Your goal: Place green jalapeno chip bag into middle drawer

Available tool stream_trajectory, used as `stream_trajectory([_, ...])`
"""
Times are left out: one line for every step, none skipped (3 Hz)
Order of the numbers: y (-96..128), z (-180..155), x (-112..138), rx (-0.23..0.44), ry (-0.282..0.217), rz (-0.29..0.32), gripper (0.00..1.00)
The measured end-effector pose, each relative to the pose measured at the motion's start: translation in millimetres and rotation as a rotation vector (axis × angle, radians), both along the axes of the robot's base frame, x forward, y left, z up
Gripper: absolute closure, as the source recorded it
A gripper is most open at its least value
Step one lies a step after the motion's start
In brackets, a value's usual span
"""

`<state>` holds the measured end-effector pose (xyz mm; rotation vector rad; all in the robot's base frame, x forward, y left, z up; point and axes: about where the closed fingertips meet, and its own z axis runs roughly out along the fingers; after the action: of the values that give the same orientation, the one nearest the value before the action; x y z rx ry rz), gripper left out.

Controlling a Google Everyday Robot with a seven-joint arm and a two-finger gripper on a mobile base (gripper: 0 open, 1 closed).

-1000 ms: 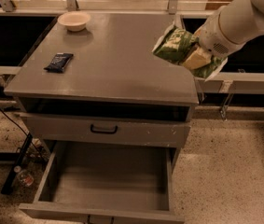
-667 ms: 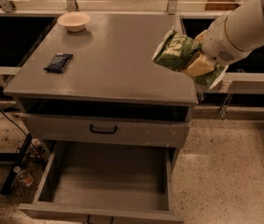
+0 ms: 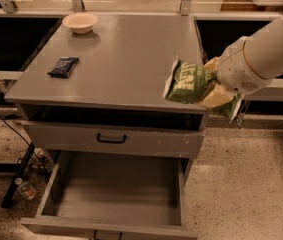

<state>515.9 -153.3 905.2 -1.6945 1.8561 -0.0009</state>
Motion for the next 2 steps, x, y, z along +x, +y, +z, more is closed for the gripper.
stream_trajectory([1.8, -2.9, -3.9, -0.028, -0.007, 0.056, 1.0])
stream_trajectory([1.9, -3.1, -4.0, -0.028, -0.007, 0.056, 1.0])
